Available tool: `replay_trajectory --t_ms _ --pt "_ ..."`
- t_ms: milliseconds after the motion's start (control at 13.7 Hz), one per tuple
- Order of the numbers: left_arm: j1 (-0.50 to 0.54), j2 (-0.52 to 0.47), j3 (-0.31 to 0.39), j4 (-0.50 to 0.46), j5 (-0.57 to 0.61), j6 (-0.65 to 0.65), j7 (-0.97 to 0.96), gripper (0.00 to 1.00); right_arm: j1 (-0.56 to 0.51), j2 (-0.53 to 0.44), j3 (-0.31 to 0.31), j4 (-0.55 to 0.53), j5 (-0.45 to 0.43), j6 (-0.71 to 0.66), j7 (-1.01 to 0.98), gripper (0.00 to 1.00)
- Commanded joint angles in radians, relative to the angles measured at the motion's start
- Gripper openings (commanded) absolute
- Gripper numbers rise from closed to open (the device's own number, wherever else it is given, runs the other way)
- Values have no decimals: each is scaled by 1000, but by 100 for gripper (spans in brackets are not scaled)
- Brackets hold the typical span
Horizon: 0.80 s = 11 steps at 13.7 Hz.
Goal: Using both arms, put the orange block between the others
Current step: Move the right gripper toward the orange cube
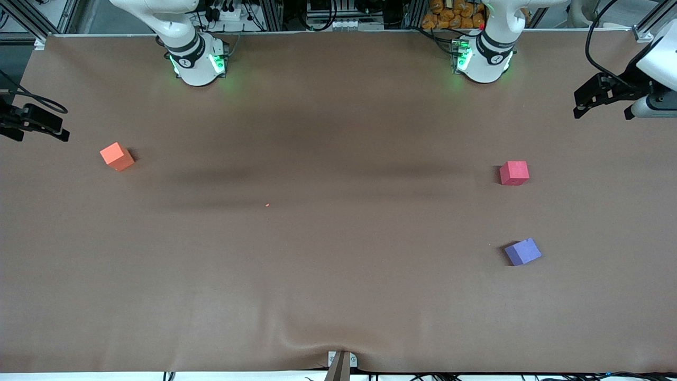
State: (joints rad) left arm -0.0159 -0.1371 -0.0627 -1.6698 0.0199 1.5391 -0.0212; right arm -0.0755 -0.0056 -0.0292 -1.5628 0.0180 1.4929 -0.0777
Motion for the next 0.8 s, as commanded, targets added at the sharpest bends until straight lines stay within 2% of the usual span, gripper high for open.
replay_trajectory --t_ms 0,292,729 --pt "4 4 -5 7 5 4 4 100 -20 -13 26 -17 -15 13 13 100" --pt "4 36 -5 50 17 4 13 100 -7 -13 26 -17 -13 15 13 100" --pt "7 33 -8 33 3 -7 33 100 -17 -11 22 -14 -6 20 -1 100"
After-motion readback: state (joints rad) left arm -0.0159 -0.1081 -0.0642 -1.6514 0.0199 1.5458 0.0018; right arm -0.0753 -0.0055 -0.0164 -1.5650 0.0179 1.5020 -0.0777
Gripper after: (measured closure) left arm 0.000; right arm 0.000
